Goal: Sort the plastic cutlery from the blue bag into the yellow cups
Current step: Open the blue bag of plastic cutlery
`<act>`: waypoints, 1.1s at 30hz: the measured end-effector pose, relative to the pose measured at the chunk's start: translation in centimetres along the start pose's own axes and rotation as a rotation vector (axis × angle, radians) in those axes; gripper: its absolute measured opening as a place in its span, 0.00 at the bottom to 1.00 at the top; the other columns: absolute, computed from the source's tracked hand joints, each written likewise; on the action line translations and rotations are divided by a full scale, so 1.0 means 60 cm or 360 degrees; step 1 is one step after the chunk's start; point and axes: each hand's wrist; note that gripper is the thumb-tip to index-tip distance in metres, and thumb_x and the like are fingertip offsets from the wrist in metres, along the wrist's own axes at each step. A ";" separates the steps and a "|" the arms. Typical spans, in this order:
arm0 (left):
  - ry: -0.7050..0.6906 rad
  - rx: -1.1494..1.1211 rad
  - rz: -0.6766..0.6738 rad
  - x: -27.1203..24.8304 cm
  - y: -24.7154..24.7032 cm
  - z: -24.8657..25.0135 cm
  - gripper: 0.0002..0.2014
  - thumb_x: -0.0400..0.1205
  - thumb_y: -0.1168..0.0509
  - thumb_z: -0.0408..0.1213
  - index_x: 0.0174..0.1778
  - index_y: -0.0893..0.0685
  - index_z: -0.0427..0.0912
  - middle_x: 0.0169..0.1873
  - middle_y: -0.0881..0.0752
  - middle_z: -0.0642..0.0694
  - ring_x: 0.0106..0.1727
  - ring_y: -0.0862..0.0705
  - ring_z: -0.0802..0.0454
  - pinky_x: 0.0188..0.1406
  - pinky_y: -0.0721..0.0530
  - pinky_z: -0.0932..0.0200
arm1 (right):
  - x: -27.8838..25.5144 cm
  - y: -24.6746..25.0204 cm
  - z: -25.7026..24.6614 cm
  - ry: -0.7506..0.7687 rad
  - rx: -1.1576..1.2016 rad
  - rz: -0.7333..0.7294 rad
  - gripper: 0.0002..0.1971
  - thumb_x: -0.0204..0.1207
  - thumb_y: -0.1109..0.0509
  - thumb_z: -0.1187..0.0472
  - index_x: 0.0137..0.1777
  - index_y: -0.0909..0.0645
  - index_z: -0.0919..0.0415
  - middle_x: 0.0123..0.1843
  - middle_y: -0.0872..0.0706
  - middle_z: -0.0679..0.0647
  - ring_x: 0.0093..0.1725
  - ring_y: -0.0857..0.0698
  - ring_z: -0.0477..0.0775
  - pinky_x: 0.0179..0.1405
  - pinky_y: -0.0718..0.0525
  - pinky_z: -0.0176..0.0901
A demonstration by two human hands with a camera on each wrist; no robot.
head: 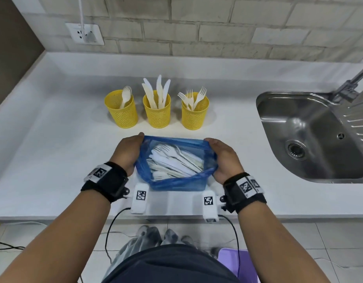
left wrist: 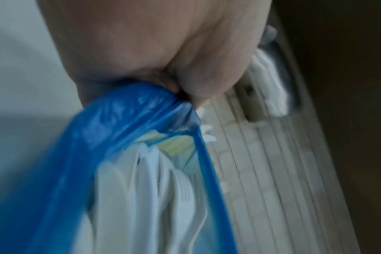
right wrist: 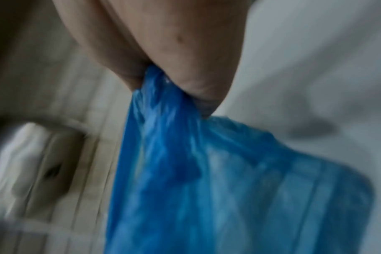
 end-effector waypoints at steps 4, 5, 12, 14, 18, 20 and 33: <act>0.0205 -0.0179 -0.0065 0.001 -0.003 -0.003 0.13 0.90 0.35 0.44 0.49 0.11 0.39 0.43 0.07 0.43 0.46 0.10 0.47 0.48 0.14 0.55 | 0.013 0.011 0.013 -0.0388 0.0299 0.0071 0.05 0.79 0.27 0.66 0.42 0.11 0.62 0.37 0.13 0.58 0.33 0.16 0.55 0.38 0.18 0.46; 0.0144 -0.0016 -0.0041 0.003 -0.001 -0.003 0.14 0.89 0.34 0.47 0.49 0.10 0.40 0.46 0.07 0.43 0.49 0.10 0.46 0.51 0.14 0.54 | 0.015 0.013 0.015 -0.0267 0.0130 0.0078 0.07 0.79 0.28 0.66 0.40 0.12 0.61 0.37 0.14 0.57 0.32 0.16 0.54 0.38 0.18 0.46; -0.0022 0.1331 -0.0060 -0.042 0.035 -0.007 0.31 0.73 0.22 0.63 0.63 0.23 0.49 0.52 0.17 0.49 0.54 0.16 0.49 0.45 0.23 0.54 | -0.029 0.043 0.010 0.0363 -0.1562 0.0124 0.24 0.77 0.24 0.44 0.66 0.24 0.53 0.54 0.19 0.55 0.53 0.17 0.55 0.51 0.22 0.45; -0.0012 0.1543 -0.0048 -0.065 0.039 -0.014 0.28 0.74 0.22 0.61 0.55 0.18 0.41 0.48 0.15 0.48 0.50 0.17 0.49 0.45 0.22 0.53 | -0.049 0.048 0.009 0.0276 -0.1689 0.0124 0.27 0.75 0.24 0.38 0.63 0.26 0.54 0.52 0.16 0.55 0.49 0.14 0.56 0.45 0.21 0.44; -0.0130 0.1462 -0.0126 -0.082 0.047 -0.035 0.18 0.78 0.23 0.44 0.36 0.15 0.31 0.31 0.10 0.41 0.38 0.11 0.44 0.38 0.17 0.54 | -0.053 0.045 0.026 0.0041 -0.1452 -0.0022 0.19 0.72 0.22 0.45 0.55 0.22 0.55 0.48 0.11 0.58 0.39 0.10 0.56 0.35 0.09 0.48; -0.0155 0.1269 -0.0122 -0.081 0.049 -0.038 0.12 0.78 0.26 0.34 0.32 0.17 0.32 0.25 0.13 0.45 0.33 0.11 0.44 0.39 0.14 0.54 | -0.049 0.042 0.033 0.0083 -0.1374 -0.0038 0.14 0.69 0.23 0.52 0.50 0.20 0.56 0.47 0.10 0.58 0.43 0.08 0.61 0.46 0.06 0.61; 0.0598 -0.0477 -0.0098 -0.022 0.035 -0.038 0.20 0.78 0.50 0.15 0.54 0.18 0.35 0.50 0.16 0.35 0.44 0.17 0.42 0.43 0.14 0.52 | -0.070 0.033 0.054 -0.0553 0.0228 -0.0186 0.25 0.72 0.50 0.90 0.47 0.18 0.65 0.40 0.16 0.61 0.40 0.18 0.59 0.38 0.18 0.46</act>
Point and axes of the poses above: each hand's wrist, its own x-axis towards the middle knuckle, its own y-axis out of the back of the hand, z = x × y
